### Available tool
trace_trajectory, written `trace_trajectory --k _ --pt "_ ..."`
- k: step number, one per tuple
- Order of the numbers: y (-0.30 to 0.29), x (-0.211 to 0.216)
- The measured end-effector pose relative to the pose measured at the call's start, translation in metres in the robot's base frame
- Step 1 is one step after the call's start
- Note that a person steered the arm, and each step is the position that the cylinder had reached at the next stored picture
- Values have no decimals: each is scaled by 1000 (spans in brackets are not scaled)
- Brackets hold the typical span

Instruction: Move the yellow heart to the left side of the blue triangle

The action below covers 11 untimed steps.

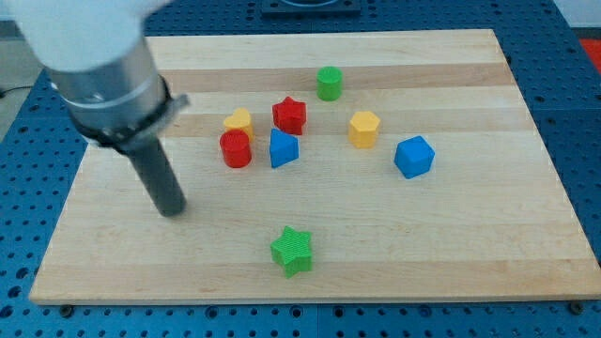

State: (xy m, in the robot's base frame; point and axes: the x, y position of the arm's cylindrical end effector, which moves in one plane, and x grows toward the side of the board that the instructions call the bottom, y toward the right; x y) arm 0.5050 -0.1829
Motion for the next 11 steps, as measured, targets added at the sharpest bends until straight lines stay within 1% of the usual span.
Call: trace_trajectory --k 1,3,4,5,6,7,8,11 --pt "-1 -60" --pt "9 -153" --pt "60 -157" --pt "95 -151" --pt "98 -146" --pt "87 -133" --pt "87 -113" --pt "74 -73"
